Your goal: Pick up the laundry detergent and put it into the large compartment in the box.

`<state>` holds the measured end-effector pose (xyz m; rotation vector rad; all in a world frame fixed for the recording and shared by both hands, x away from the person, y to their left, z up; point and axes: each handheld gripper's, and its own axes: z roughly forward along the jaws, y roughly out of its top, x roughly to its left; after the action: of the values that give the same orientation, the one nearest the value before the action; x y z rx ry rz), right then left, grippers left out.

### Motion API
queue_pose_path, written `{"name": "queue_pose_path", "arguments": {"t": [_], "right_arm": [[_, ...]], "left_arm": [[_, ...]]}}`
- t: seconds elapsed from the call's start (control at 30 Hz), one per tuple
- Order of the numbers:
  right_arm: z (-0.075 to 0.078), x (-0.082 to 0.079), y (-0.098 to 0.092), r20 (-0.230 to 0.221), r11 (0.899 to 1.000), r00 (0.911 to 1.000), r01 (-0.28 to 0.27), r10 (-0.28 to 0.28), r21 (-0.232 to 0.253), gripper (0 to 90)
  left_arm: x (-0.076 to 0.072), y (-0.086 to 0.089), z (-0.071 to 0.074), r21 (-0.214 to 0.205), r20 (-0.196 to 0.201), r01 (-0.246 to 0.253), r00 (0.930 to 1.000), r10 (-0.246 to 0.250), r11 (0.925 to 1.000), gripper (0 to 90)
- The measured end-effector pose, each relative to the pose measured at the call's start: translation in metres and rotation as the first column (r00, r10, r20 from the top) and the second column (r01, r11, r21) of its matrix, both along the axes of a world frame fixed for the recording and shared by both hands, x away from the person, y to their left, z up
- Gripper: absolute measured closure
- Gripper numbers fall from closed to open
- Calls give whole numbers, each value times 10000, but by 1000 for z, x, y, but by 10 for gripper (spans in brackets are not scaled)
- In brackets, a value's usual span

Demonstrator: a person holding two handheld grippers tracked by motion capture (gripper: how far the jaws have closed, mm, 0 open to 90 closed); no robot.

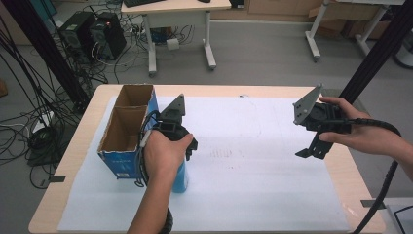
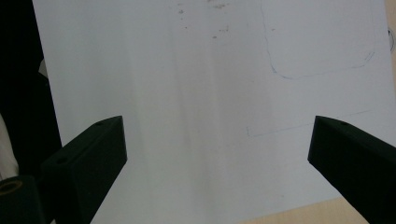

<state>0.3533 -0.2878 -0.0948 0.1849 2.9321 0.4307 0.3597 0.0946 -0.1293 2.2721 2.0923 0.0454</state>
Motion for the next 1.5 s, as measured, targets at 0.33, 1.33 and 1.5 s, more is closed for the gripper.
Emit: {"name": "queue_pose_path", "arguments": {"t": [0.33,1.33,1.5], "right_arm": [[0,0,0,-10,10000,10000,-6,6,20,47],[7,-3,4,90,10000,9999,52,-51,-11,47],[11,-5,7,133,10000,9999,14,-14,-3,47]], "left_arm": [[-1,-5,-3,267,30,246,9997,-247,9993,359],[-6,-4,87,193,446,676,9967,-684,9975,371],[-10,-7,124,308,735,736,9944,-757,9968,371]]}}
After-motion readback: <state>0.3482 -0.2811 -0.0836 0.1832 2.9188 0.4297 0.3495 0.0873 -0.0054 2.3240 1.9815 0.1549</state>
